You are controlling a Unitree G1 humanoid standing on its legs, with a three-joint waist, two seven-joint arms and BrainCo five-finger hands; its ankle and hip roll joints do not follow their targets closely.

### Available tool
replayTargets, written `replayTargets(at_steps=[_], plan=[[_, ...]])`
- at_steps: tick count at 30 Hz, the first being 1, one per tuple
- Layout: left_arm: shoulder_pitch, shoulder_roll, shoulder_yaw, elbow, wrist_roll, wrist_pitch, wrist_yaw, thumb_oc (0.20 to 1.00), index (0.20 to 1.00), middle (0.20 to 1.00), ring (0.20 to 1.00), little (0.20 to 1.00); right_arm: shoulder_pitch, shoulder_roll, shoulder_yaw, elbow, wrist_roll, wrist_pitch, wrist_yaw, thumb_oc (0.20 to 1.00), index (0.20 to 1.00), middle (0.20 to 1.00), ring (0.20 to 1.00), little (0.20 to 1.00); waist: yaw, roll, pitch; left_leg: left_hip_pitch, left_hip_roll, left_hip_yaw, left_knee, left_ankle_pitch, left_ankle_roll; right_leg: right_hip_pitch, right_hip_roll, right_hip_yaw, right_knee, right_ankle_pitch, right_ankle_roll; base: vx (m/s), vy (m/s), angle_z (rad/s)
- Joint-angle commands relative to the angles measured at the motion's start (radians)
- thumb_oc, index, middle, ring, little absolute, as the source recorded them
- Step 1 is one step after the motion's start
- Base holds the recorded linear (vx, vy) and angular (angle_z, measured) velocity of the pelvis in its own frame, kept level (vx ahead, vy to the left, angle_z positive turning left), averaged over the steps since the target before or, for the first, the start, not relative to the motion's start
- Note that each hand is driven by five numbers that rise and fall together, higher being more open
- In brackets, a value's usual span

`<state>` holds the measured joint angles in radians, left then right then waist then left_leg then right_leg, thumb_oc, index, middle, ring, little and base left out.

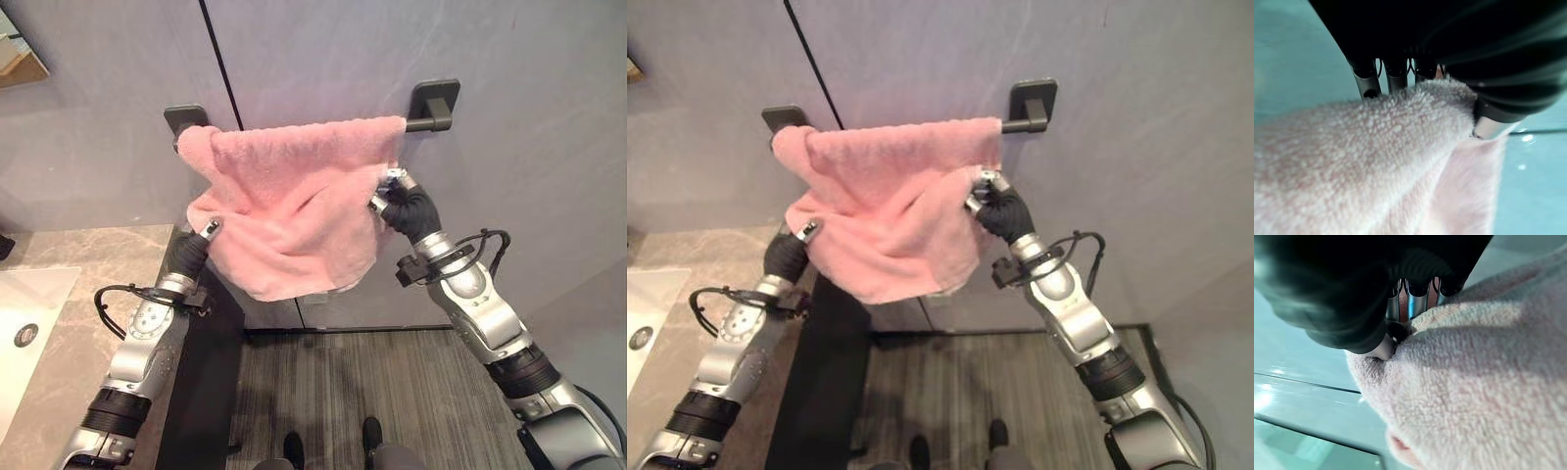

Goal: Put brush and paste in cup on sink, flatten towel.

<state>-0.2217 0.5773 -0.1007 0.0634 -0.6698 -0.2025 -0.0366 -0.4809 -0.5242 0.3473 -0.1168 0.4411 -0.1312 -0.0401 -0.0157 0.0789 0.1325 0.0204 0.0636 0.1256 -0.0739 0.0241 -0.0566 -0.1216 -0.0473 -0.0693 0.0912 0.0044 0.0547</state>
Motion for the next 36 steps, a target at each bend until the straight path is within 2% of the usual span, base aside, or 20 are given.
replayTargets(at_steps=[1, 4, 9, 12, 14, 20, 21, 22, 23, 24, 30, 36], plan=[[-0.002, 0.034, 0.047, -0.043, -0.017, -0.078, 0.029, 0.200, 0.200, 0.200, 0.200, 0.200, -0.005, 0.037, -0.042, -0.093, 0.032, -0.085, -0.001, 0.200, 0.200, 0.200, 0.200, 0.200, 0.011, -0.095, -0.057, 0.053, -0.069, 0.033, 0.021, -0.059, 0.017, 0.015, -0.083, 0.087, -0.141, 0.109, 0.098, 0.00, 0.000, 0.00], [0.018, 0.021, 0.049, -0.027, 0.004, -0.073, 0.029, 0.200, 0.200, 0.200, 0.200, 0.200, 0.027, 0.031, -0.046, -0.086, 0.020, -0.079, 0.005, 0.200, 0.200, 0.200, 0.200, 0.200, 0.009, -0.093, -0.057, 0.056, -0.071, 0.037, 0.025, -0.064, 0.018, 0.017, -0.084, 0.092, -0.141, 0.108, 0.098, 0.01, 0.000, -0.03], [0.035, 0.009, -0.027, 0.114, 0.038, -0.020, 0.017, 0.200, 0.200, 0.200, 0.200, 0.200, 0.095, 0.020, -0.018, -0.008, 0.045, -0.040, 0.014, 0.200, 0.200, 0.200, 0.200, 0.200, 0.001, -0.083, -0.051, 0.054, -0.073, 0.044, 0.033, -0.064, 0.018, 0.013, -0.083, 0.096, -0.140, 0.111, 0.098, 0.01, -0.001, -0.07], [0.023, -0.009, -0.054, 0.179, 0.034, -0.010, 0.020, 0.200, 0.200, 0.200, 0.200, 0.200, 0.102, 0.036, 0.000, 0.043, 0.064, -0.029, 0.007, 0.200, 0.200, 0.200, 0.200, 0.200, -0.001, -0.080, -0.050, 0.052, -0.073, 0.047, 0.035, -0.064, 0.018, 0.012, -0.084, 0.098, -0.141, 0.112, 0.099, 0.00, -0.004, -0.06], [0.029, -0.037, -0.057, 0.199, -0.004, -0.007, 0.011, 0.200, 0.200, 0.200, 0.200, 0.200, 0.115, 0.046, 0.010, 0.052, 0.098, -0.023, 0.016, 0.200, 0.200, 0.200, 0.200, 0.200, -0.002, -0.079, -0.051, 0.052, -0.073, 0.049, 0.036, -0.065, 0.018, 0.012, -0.084, 0.098, -0.141, 0.112, 0.099, 0.00, 0.000, 0.00], [0.037, -0.039, -0.075, 0.217, 0.032, 0.002, 0.008, 0.200, 0.200, 0.200, 0.200, 0.200, 0.130, 0.033, 0.011, 0.060, 0.089, -0.019, 0.019, 0.200, 0.200, 0.200, 0.200, 0.200, -0.002, -0.078, -0.051, 0.052, -0.073, 0.050, 0.041, -0.067, 0.018, 0.018, -0.084, 0.098, -0.145, 0.109, 0.098, 0.00, -0.001, -0.01], [0.038, -0.035, -0.077, 0.215, 0.043, 0.004, 0.009, 0.297, 0.297, 0.297, 0.297, 0.297, 0.133, 0.031, 0.009, 0.060, 0.087, -0.017, 0.019, 1.000, 1.000, 1.000, 1.000, 1.000, -0.002, -0.077, -0.052, 0.053, -0.073, 0.050, 0.041, -0.067, 0.018, 0.019, -0.084, 0.096, -0.145, 0.109, 0.098, 0.00, 0.000, 0.00], [0.040, -0.027, -0.075, 0.213, 0.060, 0.004, 0.013, 0.379, 0.379, 0.379, 0.379, 0.379, 0.133, 0.027, 0.006, 0.061, 0.076, -0.014, 0.013, 1.000, 1.000, 1.000, 1.000, 1.000, -0.001, -0.076, -0.053, 0.053, -0.073, 0.050, 0.042, -0.068, 0.018, 0.020, -0.083, 0.097, -0.145, 0.109, 0.098, 0.00, 0.000, 0.00], [0.042, -0.019, -0.074, 0.209, 0.071, 0.004, 0.018, 0.777, 0.777, 0.777, 0.777, 0.777, 0.135, 0.024, 0.003, 0.058, 0.074, -0.014, 0.012, 1.000, 1.000, 1.000, 1.000, 1.000, -0.001, -0.075, -0.054, 0.053, -0.073, 0.049, 0.043, -0.068, 0.018, 0.021, -0.083, 0.097, -0.145, 0.109, 0.098, 0.00, 0.000, 0.00], [0.045, -0.012, -0.075, 0.209, 0.090, 0.008, 0.022, 1.000, 1.000, 1.000, 1.000, 1.000, 0.137, 0.022, 0.004, 0.056, 0.071, -0.013, 0.012, 1.000, 1.000, 1.000, 1.000, 1.000, -0.001, -0.075, -0.054, 0.054, -0.072, 0.050, 0.043, -0.068, 0.018, 0.022, -0.083, 0.097, -0.145, 0.108, 0.098, 0.00, 0.000, 0.00], [0.067, 0.058, -0.040, 0.179, 0.190, 0.016, 0.032, 1.000, 1.000, 1.000, 1.000, 1.000, 0.167, -0.007, -0.034, 0.040, 0.014, -0.003, 0.008, 1.000, 1.000, 1.000, 1.000, 1.000, 0.000, -0.070, -0.059, 0.055, -0.072, 0.050, 0.042, -0.068, 0.017, 0.025, -0.081, 0.094, -0.145, 0.106, 0.097, 0.00, 0.000, 0.00], [0.107, 0.135, 0.026, 0.154, 0.325, 0.022, 0.046, 1.000, 1.000, 1.000, 1.000, 1.000, 0.209, -0.061, -0.111, 0.017, -0.137, 0.007, -0.006, 1.000, 1.000, 1.000, 1.000, 1.000, -0.002, -0.066, -0.062, 0.059, -0.071, 0.051, 0.042, -0.072, 0.017, 0.029, -0.082, 0.092, -0.144, 0.103, 0.098, 0.00, 0.000, 0.00]])
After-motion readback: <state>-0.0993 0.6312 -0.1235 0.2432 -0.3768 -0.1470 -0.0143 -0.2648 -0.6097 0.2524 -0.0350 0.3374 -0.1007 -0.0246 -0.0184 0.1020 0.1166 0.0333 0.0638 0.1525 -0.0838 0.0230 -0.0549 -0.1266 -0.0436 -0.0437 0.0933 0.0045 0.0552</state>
